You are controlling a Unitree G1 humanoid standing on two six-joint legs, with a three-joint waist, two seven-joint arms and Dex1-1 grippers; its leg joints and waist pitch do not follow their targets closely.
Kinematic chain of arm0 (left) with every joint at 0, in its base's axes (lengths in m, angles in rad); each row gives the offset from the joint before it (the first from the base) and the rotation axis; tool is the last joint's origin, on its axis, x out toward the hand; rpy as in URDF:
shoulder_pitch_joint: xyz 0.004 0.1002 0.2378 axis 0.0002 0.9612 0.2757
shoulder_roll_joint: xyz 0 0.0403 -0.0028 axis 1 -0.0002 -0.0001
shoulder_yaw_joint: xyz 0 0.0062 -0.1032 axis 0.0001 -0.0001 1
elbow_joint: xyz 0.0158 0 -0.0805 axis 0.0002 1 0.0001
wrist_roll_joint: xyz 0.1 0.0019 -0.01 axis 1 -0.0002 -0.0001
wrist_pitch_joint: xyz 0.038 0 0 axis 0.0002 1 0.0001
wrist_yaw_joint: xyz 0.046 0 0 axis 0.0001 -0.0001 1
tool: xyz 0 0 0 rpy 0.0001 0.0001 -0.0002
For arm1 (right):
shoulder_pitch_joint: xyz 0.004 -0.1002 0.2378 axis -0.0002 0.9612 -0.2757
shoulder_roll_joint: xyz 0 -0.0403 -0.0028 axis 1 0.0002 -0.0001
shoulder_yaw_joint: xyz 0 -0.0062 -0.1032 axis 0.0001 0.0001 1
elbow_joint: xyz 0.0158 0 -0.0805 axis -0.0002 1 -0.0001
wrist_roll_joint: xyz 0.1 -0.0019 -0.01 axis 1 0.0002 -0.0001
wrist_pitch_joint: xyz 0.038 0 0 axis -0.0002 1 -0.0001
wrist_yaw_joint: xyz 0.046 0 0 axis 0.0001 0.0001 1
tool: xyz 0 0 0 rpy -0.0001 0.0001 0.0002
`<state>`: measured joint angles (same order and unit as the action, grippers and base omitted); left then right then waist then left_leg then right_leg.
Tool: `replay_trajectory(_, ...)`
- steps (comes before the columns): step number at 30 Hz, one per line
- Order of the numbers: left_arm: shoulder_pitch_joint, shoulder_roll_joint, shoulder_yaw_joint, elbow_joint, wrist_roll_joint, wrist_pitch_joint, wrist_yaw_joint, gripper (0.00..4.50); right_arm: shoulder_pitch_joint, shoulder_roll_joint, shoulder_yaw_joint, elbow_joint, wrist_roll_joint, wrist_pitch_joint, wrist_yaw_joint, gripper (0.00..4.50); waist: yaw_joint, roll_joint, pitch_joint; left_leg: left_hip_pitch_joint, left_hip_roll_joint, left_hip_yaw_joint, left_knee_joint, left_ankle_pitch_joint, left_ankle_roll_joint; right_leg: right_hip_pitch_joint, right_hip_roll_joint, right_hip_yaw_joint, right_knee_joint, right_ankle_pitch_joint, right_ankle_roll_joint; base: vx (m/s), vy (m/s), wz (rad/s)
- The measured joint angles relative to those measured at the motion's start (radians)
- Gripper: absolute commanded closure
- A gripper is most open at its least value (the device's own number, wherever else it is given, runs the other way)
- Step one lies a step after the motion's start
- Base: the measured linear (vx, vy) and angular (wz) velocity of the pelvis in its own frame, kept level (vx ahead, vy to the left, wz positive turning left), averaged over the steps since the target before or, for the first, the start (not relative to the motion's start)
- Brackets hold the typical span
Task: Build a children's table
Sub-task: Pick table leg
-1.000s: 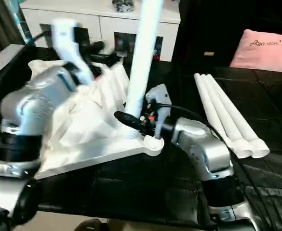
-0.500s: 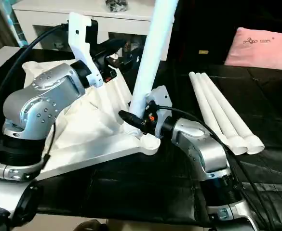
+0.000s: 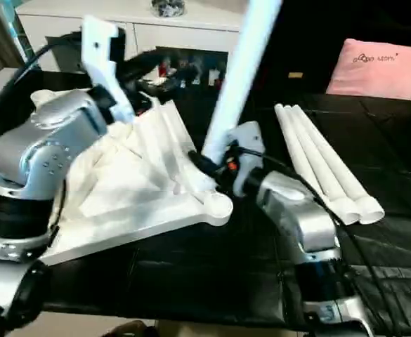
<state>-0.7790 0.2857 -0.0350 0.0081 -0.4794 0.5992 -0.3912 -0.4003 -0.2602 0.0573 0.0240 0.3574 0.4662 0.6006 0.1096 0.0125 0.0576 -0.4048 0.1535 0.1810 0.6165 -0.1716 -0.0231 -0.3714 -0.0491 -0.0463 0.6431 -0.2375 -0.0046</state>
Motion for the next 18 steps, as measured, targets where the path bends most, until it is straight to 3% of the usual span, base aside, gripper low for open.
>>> replay_trajectory(6,0.125,0.070,-0.037,0.005,0.034,0.006,-0.074,0.00,0.076,-0.022,-0.085,-0.063,0.020,0.025,-0.057,2.57,0.000,0.002,0.001,0.000,0.000,0.000,-0.002,0.000,0.000,-0.001,0.000,0.000,-0.001,0.000,0.000,0.000,0.000,0.00)
replay_trajectory(13,0.273,0.177,-0.251,-0.109,0.046,0.071,-0.239,0.00,0.162,-0.034,-0.120,-0.145,0.007,0.037,-0.120,2.57,-0.003,0.014,0.004,0.001,0.000,0.002,-0.006,0.001,-0.001,-0.001,0.000,0.001,-0.002,0.000,0.000,0.000,0.000,0.00)
replay_trajectory(18,0.301,0.198,-0.326,-0.138,0.071,0.112,-0.285,0.00,0.218,-0.028,-0.107,-0.211,-0.019,0.052,-0.167,2.57,-0.013,0.017,0.005,0.002,0.000,0.003,-0.008,0.001,-0.002,-0.002,0.000,0.001,-0.002,0.000,0.000,0.000,0.000,0.00)
